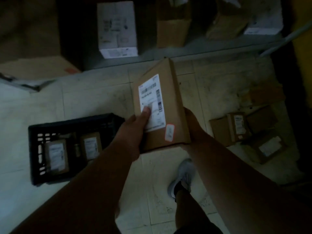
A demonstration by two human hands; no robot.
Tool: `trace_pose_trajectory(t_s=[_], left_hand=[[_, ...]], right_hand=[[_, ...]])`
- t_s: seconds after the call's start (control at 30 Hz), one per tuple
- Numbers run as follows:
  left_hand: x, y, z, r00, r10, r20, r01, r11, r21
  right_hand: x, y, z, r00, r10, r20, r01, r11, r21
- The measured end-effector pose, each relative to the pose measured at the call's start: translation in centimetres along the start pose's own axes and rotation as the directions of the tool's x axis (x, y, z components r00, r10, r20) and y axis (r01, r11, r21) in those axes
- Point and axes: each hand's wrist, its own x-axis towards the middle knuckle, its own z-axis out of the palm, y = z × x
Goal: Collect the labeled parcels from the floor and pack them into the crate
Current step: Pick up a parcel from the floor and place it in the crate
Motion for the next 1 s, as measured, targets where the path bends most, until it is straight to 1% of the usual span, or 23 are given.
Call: trace_pose_trajectory(t_s=[0.07, 0.1, 0.13, 0.17, 0.23, 0.3, 0.37, 0.4, 0.47, 0.5, 0.57, 0.63, 0.7, 0.8, 0.83, 0.9, 0.93, 1.0], left_hand=[[-0.3, 0.2, -6.0, 0.986, 0.111, -0.122, -0.098, 0.99, 0.105], [-0.7, 0.4, -9.1, 0.965, 0.176, -0.197, -0.139, 0.973, 0.185], [-1.3, 0.6, -12.4, 0.933, 0.248, -0.261, -0.177, 0.947, 0.267], [-2.0, 0.7, -15.7, 0.9, 0.318, -0.299, -0.21, 0.916, 0.343], [-3.4, 0.5, -21.7, 0.871, 0.392, -0.297, -0.23, 0.858, 0.459], [-4.3, 0.3, -27.0, 0.879, 0.401, -0.258, -0.235, 0.835, 0.498], [-4.3, -0.1, -31.9, 0.888, 0.397, -0.233, -0.222, 0.813, 0.538], [-4.1, -0.2, -33.6, 0.883, 0.411, -0.227, -0.217, 0.785, 0.58], [-3.4, -0.8, -37.0, 0.863, 0.432, -0.262, -0.158, 0.723, 0.672], [-2.7, -1.3, -38.4, 0.856, 0.432, -0.283, -0.124, 0.703, 0.7], [-1.2, -2.8, -40.1, 0.849, 0.436, -0.298, -0.099, 0.685, 0.722], [0.6, -4.7, -41.0, 0.831, 0.45, -0.328, -0.092, 0.691, 0.717], [2.9, -6.9, -41.3, 0.821, 0.433, -0.372, -0.06, 0.713, 0.699], [7.6, -10.9, -41.4, 0.872, 0.324, -0.367, 0.023, 0.721, 0.692], [9.2, -12.4, -41.4, 0.885, 0.299, -0.356, 0.045, 0.706, 0.707], [12.0, -15.3, -41.5, 0.897, 0.29, -0.334, 0.068, 0.656, 0.752], [13.2, -16.7, -41.7, 0.906, 0.28, -0.317, 0.063, 0.652, 0.756], [15.4, -19.0, -42.3, 0.942, 0.219, -0.254, 0.034, 0.69, 0.723]], right_hand=[[-1.0, 1.2, 3.7, 0.998, 0.028, 0.058, -0.029, 0.999, 0.022], [-1.7, 2.1, 5.9, 0.993, 0.046, 0.106, -0.049, 0.999, 0.025], [-2.0, 3.3, 8.4, 0.991, 0.038, 0.126, -0.036, 0.999, -0.018], [-2.2, 4.6, 11.1, 0.993, 0.01, 0.121, 0.002, 0.995, -0.097], [-3.0, 7.3, 16.8, 0.996, -0.072, 0.045, 0.082, 0.947, -0.309], [-3.2, 10.4, 22.0, 0.985, -0.162, -0.059, 0.122, 0.898, -0.423], [-2.5, 13.4, 26.5, 0.968, -0.234, -0.089, 0.164, 0.86, -0.484], [-2.0, 14.6, 28.0, 0.957, -0.276, -0.093, 0.186, 0.826, -0.532], [-0.7, 17.1, 30.5, 0.94, -0.332, -0.075, 0.215, 0.75, -0.626], [0.2, 18.4, 31.3, 0.934, -0.35, -0.073, 0.217, 0.716, -0.664], [2.0, 20.5, 32.2, 0.925, -0.372, -0.083, 0.203, 0.664, -0.719], [4.2, 22.4, 32.5, 0.923, -0.375, -0.086, 0.169, 0.596, -0.785], [6.7, 24.1, 32.4, 0.929, -0.36, -0.091, 0.13, 0.545, -0.828], [10.8, 27.1, 31.6, 0.941, -0.319, -0.117, 0.064, 0.505, -0.861], [12.2, 28.5, 30.9, 0.945, -0.301, -0.13, 0.035, 0.488, -0.872], [15.1, 31.3, 29.4, 0.952, -0.251, -0.174, -0.028, 0.496, -0.868], [16.4, 32.7, 28.7, 0.955, -0.22, -0.198, -0.059, 0.515, -0.855], [19.0, 35.1, 27.7, 0.957, -0.167, -0.239, -0.106, 0.563, -0.82]])
